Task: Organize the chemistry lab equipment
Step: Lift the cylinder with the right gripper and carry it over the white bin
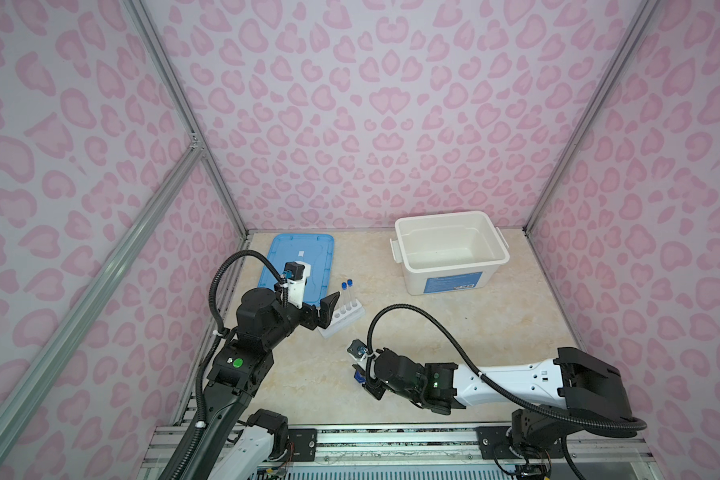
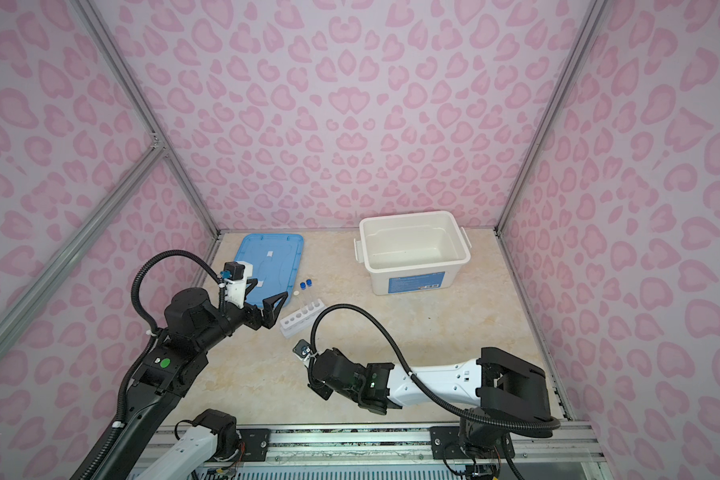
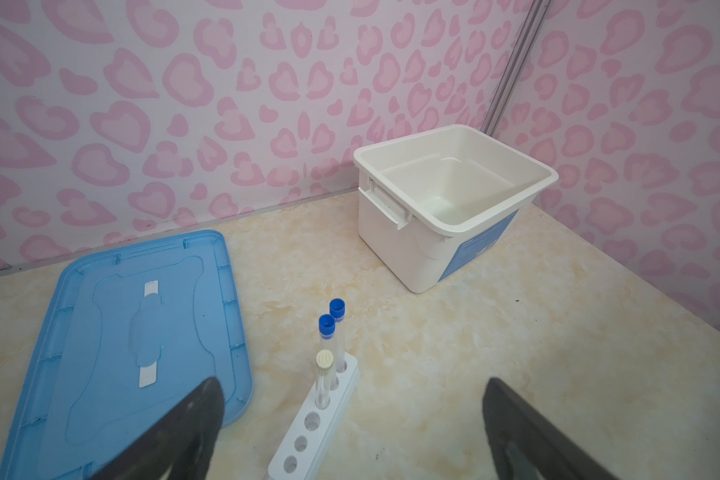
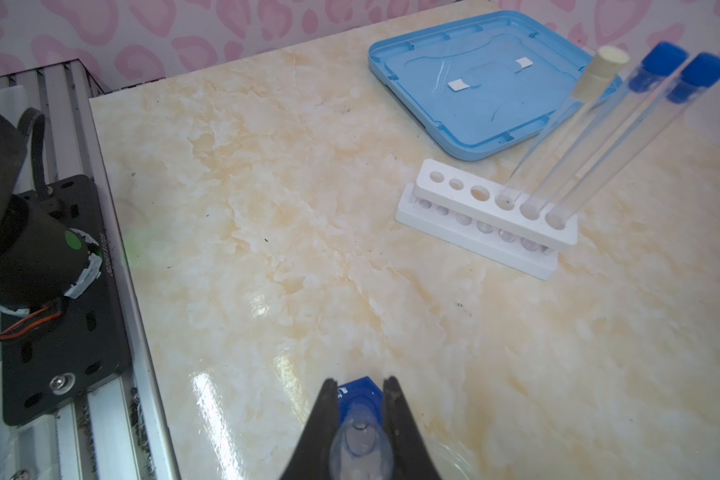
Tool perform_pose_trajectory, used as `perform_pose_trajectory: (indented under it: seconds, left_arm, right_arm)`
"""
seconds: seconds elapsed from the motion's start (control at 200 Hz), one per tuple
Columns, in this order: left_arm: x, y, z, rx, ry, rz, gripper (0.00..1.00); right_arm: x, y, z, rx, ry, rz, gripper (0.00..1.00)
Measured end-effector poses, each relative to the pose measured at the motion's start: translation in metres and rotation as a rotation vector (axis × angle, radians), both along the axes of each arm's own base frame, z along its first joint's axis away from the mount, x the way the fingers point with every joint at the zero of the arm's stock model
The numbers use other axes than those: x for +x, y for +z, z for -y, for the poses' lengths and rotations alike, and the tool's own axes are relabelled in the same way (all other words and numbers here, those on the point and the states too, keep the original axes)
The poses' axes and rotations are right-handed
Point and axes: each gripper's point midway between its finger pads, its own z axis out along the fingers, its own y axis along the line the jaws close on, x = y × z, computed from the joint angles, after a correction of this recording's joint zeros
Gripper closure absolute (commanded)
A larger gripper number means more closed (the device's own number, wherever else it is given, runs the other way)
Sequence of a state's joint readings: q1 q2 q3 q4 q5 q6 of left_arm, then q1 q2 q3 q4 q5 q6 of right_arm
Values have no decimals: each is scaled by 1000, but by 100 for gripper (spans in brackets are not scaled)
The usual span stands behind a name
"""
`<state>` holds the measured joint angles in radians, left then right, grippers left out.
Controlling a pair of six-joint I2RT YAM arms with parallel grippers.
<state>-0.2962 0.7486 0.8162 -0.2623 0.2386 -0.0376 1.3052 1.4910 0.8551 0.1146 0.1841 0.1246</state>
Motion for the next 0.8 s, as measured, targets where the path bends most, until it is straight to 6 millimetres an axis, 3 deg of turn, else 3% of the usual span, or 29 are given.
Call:
perform_pose_trajectory:
  seconds: [0.225, 0.46, 0.715, 0.8]
  left_arm:
    - [3, 9, 0, 2, 0, 9, 1]
    - [9, 20, 2, 10, 0, 21, 1]
    - [15, 19, 7, 24, -21, 7, 0]
    - [14, 18, 8, 23, -27, 5, 0]
  right_arm:
    - [24, 55, 20, 24, -12, 33, 86]
    - [70, 125, 68, 107, -108, 98, 87]
    - [126, 170, 105, 83, -240, 138, 88]
    - [148, 177, 118, 69, -295, 137, 87]
